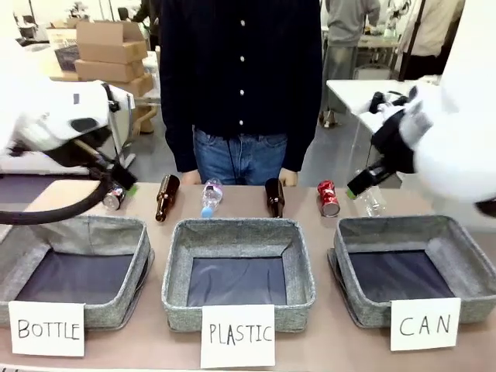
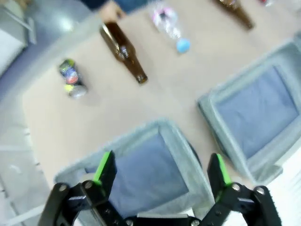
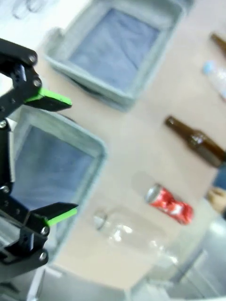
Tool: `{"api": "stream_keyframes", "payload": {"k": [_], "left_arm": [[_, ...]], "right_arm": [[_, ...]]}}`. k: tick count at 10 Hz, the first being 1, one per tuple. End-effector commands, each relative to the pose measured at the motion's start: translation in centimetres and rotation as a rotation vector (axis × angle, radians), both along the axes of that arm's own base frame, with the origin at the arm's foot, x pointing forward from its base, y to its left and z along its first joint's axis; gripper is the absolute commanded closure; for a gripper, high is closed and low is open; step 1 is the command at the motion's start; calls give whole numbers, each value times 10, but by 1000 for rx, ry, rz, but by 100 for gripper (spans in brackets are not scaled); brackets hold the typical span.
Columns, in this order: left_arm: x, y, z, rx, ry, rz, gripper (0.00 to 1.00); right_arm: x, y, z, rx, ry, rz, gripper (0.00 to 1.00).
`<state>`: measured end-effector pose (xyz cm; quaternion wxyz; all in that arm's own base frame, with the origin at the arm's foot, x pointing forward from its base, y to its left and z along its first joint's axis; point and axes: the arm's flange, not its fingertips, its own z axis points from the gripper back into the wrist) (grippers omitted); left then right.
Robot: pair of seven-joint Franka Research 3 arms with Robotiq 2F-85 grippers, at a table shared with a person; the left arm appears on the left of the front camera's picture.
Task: Sort the can waste into the basket.
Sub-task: Pick up the can waste from the table and place it in the right Fabric basket.
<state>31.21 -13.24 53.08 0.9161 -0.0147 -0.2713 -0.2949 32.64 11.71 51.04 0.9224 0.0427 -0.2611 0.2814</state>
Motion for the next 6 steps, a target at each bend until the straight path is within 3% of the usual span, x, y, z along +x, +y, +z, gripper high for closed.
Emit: {"api": "stream_keyframes", "payload": {"k": [1,2,3,4,5,6], "left_arm": [[-100,36,-36,4,82,-114,0],[-114,39,-52,26,89,-136,0],[-34,8,20,10,40,-33,0],[-34,8,20,10,40,-33,0],[-67,14,33,27,71,-75,0],[-55,11,29,-37,103,-131,0]], "right_arm": [[-80,-42,-10,84,108,113,0],[-95,-38,-21,101,117,184,0],[-28,-14,19,43,56,53,0],[-28,-14,19,43,56,53,0],[-57,-24,34,79,94,119,0],[-52,-29,36,221,119,60,0]]}}
